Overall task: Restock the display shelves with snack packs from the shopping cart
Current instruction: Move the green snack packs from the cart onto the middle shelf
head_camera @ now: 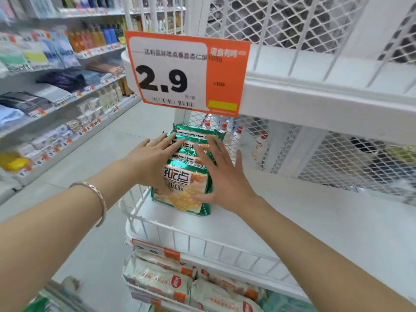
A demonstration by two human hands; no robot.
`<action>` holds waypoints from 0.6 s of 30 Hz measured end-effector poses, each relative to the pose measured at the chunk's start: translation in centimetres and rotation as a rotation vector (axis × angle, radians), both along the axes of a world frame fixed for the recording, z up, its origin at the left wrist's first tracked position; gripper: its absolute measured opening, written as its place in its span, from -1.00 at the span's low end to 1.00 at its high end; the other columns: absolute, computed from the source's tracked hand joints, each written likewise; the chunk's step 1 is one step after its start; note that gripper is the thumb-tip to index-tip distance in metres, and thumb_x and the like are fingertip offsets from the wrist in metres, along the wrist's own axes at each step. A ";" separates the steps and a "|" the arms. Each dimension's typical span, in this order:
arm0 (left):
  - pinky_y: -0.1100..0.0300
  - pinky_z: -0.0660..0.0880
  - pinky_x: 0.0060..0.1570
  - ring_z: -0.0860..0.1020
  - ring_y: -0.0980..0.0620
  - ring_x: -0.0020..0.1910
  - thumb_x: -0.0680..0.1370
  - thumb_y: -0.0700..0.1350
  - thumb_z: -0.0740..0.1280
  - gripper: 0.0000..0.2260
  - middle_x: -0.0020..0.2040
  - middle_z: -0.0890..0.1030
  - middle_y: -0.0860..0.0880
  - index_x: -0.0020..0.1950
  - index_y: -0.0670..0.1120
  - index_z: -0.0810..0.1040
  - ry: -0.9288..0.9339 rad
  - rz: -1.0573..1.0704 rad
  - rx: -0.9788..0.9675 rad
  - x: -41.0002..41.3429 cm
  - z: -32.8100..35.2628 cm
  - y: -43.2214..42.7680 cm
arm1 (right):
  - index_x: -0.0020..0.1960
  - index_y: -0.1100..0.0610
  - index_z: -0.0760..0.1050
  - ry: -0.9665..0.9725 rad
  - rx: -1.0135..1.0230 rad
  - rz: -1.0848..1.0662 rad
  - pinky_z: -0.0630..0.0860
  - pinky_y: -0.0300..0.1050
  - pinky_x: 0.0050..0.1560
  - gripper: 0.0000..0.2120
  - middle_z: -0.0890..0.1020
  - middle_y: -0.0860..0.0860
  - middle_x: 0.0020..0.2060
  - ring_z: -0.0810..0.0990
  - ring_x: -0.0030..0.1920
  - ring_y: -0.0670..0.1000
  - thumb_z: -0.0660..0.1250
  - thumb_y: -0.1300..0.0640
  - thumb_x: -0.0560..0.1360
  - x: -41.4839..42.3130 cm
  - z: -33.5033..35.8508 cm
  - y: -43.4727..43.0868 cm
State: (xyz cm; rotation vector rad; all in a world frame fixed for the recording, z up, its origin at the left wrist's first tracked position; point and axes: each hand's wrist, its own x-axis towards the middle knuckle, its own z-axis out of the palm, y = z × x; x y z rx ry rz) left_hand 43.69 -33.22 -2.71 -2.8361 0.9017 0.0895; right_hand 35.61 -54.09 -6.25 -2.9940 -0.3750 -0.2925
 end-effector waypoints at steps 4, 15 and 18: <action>-0.03 0.02 0.55 -0.14 -0.05 0.62 0.19 0.42 0.52 0.30 0.64 -0.22 0.01 0.60 0.10 -0.32 -0.014 -0.002 0.014 0.7 0.0 -0.2 | 0.60 -0.14 -0.31 0.127 0.061 0.063 0.03 0.34 0.54 0.17 -0.18 -0.03 0.62 -0.23 0.61 0.10 0.46 -0.35 0.35 1.8 0.0 -0.1; -0.09 0.04 0.55 -0.12 -0.05 0.62 0.19 0.44 0.49 0.29 0.63 -0.23 -0.02 0.60 0.12 -0.31 -0.053 0.024 0.031 -0.2 0.6 0.6 | 0.63 -0.08 -0.12 0.149 0.002 0.082 -0.03 0.25 0.57 0.07 -0.16 0.00 0.62 -0.27 0.60 0.11 0.42 -0.37 0.36 1.9 0.7 0.3; -0.13 0.09 0.54 -0.01 -0.09 0.62 0.26 0.43 0.46 0.20 0.65 -0.14 -0.05 0.63 0.10 -0.22 -0.017 0.153 -0.143 -2.7 1.4 3.0 | 0.63 -0.07 -0.10 0.033 0.121 -0.022 -0.22 0.21 0.57 -0.15 -0.22 0.04 0.62 -0.27 0.60 0.06 0.08 -0.44 0.51 -0.7 1.3 1.3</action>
